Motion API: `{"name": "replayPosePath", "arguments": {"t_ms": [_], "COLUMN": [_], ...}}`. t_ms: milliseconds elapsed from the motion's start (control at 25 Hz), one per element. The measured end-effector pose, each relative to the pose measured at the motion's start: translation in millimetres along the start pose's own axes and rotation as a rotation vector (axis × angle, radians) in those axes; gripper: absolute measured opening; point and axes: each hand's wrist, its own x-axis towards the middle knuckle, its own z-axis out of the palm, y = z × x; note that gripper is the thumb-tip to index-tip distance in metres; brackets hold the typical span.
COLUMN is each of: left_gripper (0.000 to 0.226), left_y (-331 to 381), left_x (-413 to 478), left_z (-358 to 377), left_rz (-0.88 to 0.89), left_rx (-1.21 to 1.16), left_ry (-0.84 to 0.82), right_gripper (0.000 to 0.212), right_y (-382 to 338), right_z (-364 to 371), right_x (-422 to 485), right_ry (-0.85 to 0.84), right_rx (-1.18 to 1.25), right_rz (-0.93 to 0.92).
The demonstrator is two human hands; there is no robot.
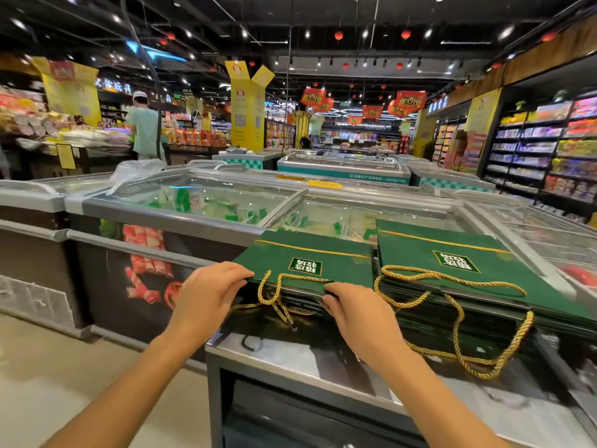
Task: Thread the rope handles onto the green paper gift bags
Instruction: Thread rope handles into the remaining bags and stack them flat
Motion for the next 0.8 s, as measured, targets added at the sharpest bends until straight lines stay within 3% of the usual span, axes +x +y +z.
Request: {"name": "replayPosePath", "arguments": {"t_ms": [120, 240, 400, 520, 640, 800], "left_gripper": [0.033, 0.033, 0.031, 0.028, 0.044, 0.032], "left_y": [12.6, 25.8, 32.6, 36.5, 47.5, 85.6], "left_x": [-31.4, -65.4, -86.7, -91.3, -81.4, -38.3], "left_z": [-19.6, -33.9, -35.6, -31.9, -40.8, -46.3], "left_rz": [-0.026, -0.035, -0.060, -0.096, -0.183, -0.135], "left_rx": [-0.021, -0.055, -0.060, -0.064, -0.129, -0.243], "left_ry": [0.070, 0.115, 0.103, 0.049, 0.073, 0.066], "right_gripper": [0.024, 0.034, 0.046, 0.039, 0.035, 0.035], "right_y": [-0.7, 9.9, 24.5, 29.2, 33.5, 35.2], "right_z": [-0.2, 4.2, 9.2, 17.9, 18.4, 19.0], "right_x": [-30.2, -57.7, -76.2, -80.1, -79.4, -81.0], "right_ry": [0.211, 0.294, 0.296, 0.273, 0.203, 0.197], "right_rx": [0.106, 0.210, 0.358, 0.454, 0.568, 0.639], "right_rz": [-0.122, -0.179, -0.097, -0.080, -0.020, 0.016]}}
